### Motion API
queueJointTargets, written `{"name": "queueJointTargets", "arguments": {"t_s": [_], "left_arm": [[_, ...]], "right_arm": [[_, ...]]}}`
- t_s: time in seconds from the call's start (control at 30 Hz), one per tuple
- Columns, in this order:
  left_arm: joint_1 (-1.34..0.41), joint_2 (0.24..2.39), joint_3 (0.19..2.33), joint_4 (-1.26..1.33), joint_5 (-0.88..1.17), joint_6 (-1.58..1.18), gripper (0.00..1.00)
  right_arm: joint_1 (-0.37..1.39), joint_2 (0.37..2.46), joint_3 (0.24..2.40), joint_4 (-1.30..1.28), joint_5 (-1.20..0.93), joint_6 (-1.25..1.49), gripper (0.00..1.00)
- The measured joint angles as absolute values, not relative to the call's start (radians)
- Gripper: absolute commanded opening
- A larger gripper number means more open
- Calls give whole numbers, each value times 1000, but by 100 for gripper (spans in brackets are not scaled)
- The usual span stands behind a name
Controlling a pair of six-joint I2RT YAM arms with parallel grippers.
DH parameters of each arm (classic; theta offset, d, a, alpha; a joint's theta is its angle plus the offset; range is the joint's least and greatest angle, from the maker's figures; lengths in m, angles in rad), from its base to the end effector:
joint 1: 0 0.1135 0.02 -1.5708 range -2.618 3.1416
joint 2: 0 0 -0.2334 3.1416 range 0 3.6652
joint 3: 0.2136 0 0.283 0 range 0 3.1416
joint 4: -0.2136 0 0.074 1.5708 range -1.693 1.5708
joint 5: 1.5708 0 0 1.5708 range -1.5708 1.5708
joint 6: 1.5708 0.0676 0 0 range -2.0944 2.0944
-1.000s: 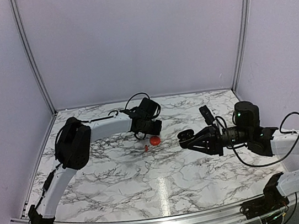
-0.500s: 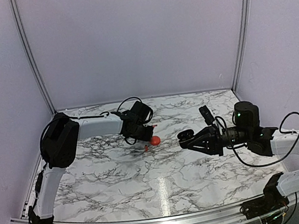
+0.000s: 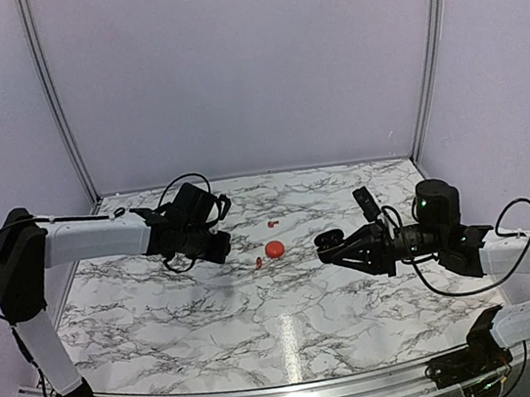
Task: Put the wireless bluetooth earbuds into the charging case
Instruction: Move the left earbud to the center of the board.
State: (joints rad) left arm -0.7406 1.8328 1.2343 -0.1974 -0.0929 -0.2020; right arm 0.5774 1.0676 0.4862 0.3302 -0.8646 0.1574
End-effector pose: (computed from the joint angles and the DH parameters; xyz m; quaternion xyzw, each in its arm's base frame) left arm 0.3302 -0.2933 0.1317 0.2292 0.8962 -0.1331 0.3558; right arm 0.2113 0.1990 0.1869 -0.4007 0.6481 0.5089 0.4005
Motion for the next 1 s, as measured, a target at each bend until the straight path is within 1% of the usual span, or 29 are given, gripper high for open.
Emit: {"name": "queueJointTargets", "arguments": {"t_s": [0.1,0.17,0.33,0.5,0.73,0.8,0.83,0.87,1.0], "left_arm": [[-802,1729,1117,-165,-70,-173,7],[-874,1670,1037,-138,-52,-154,7],[-1031,1615,877,-27,21,-124,8],[-1097,1620,768,84,57,-71,8],[-1135,1729,776,187,52,38,10],[-1137,1746,778,225,52,60,14],[-1137,1749,778,241,52,69,18],[-1137,1753,778,259,52,77,26],[-1137,1765,764,336,57,99,46]], "right_arm": [[577,1068,486,338,-870,158,0],[577,1068,486,340,-873,158,0],[577,1067,486,341,-874,160,0],[577,1052,486,340,-874,162,0],[577,1033,485,337,-873,164,0],[577,1025,485,336,-872,164,0],[577,1022,485,336,-872,164,0],[577,1019,485,336,-872,164,0],[577,1016,485,335,-871,164,0]]}}
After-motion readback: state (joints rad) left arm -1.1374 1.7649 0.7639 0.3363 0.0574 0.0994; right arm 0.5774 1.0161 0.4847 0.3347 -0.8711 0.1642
